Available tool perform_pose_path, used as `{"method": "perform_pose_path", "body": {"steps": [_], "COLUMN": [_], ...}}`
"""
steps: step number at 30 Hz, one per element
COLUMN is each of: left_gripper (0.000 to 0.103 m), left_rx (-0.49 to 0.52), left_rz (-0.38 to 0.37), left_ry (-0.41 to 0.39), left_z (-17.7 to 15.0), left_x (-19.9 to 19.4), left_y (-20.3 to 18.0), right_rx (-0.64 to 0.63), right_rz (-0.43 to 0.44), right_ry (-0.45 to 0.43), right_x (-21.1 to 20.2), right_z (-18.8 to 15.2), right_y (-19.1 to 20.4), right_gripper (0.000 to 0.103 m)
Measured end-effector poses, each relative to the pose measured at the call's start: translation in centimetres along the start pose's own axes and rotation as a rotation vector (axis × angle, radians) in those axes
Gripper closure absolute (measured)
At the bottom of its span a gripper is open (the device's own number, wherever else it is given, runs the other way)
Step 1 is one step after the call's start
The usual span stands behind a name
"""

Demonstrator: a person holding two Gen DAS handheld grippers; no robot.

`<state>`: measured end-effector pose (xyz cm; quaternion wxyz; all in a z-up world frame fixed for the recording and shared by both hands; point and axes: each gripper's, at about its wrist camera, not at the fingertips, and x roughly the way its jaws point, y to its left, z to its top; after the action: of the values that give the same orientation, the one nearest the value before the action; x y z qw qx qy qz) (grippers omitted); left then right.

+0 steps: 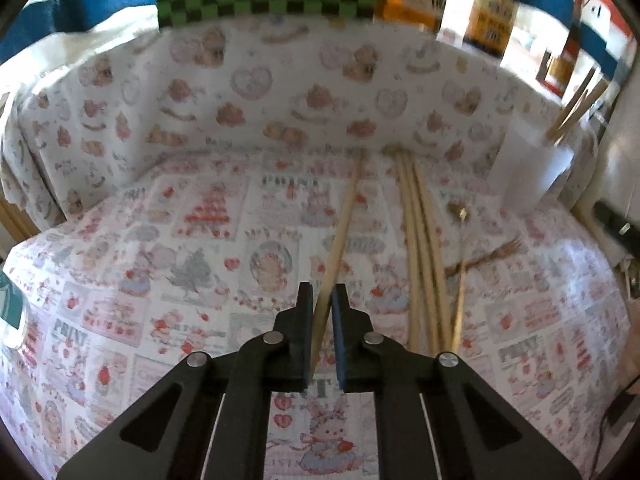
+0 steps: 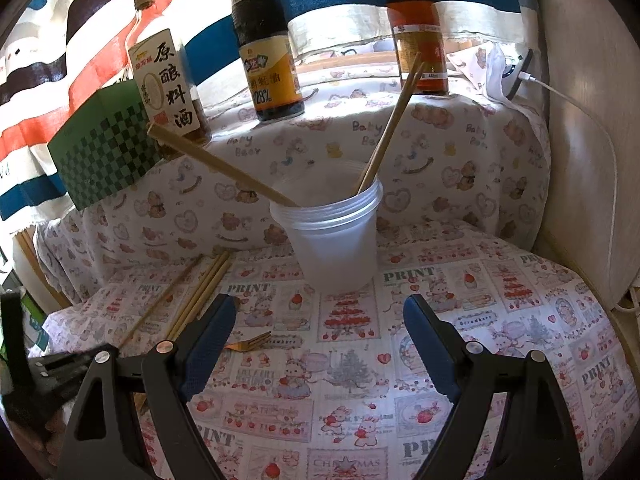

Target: Organize utensils

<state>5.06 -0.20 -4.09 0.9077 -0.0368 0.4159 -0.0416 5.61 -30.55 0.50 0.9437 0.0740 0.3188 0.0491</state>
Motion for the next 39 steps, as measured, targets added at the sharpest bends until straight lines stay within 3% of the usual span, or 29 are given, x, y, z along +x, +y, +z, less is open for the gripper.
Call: {"method": "perform_pose_path", "body": {"steps": [5, 6, 7, 9, 12, 18, 19, 22, 24, 26, 28, 33, 39], "left_gripper": [0.096, 0.097, 0.097, 0.097, 0.097, 0.098, 0.098, 0.103, 0.103, 0.103, 0.103, 0.103, 0.103], "left_rx": [-0.007, -0.007, -0.009, -0.023, -0.056, -0.102, -0.106, -0.099, -0.121, -0.13, -0.139, -0.149, -0.133], "left_rz": [-0.011, -0.009, -0.016, -0.055, -0.084, -0.128, -0.12, 0.006, 0.007, -0.033, -0.018, -0.059, -0.043], "left_ry": [-0.16, -0.187, -0.218, -0.252, -0.285, -0.321, -0.325, -0.402, -0.424, -0.402, -0.388, -0.334, -0.285], "left_z": [0.5, 0.7, 0.7, 0.9, 1.2, 1.3, 1.3, 0.8, 0.8, 1.0, 1.0, 1.1, 1.1], "left_x": [-3.7, -4.4, -5.1, -5.9, -6.9, -8.2, -8.2, -9.3, -9.7, -9.3, -8.9, -7.9, -6.8], "left_y": [0.0, 0.2, 0.3, 0.6, 1.4, 2.2, 2.1, 1.9, 2.2, 2.7, 2.9, 3.1, 3.0], "right_rx": [-0.078, -0.1, -0.119, -0.152, -0.157, -0.162, -0.161, -0.138, -0.112, -0.1, -0.101, -0.152, -0.231], "right_rz": [0.063, 0.073, 0.071, 0.068, 0.074, 0.107, 0.117, 0.142, 0.147, 0.154, 0.162, 0.209, 0.262], "right_ry": [0.084, 0.094, 0.098, 0.12, 0.181, 0.201, 0.216, 0.295, 0.337, 0.365, 0.39, 0.421, 0.457], "right_x": [1.1, 1.3, 1.4, 2.0, 3.6, 5.4, 6.2, 8.6, 9.9, 10.5, 10.5, 8.9, 6.2], "right_z": [-0.7, -0.9, -1.1, -1.6, -1.8, 0.5, 0.8, 1.0, 0.9, 0.4, -0.3, -1.9, -4.3], "right_y": [1.8, 2.3, 2.7, 3.4, 3.9, 4.5, 4.7, 4.8, 4.6, 4.3, 4.2, 4.8, 5.9], "right_gripper": [0.016, 0.024, 0.045, 0.071, 0.083, 0.085, 0.085, 0.089, 0.089, 0.089, 0.089, 0.089, 0.089]}}
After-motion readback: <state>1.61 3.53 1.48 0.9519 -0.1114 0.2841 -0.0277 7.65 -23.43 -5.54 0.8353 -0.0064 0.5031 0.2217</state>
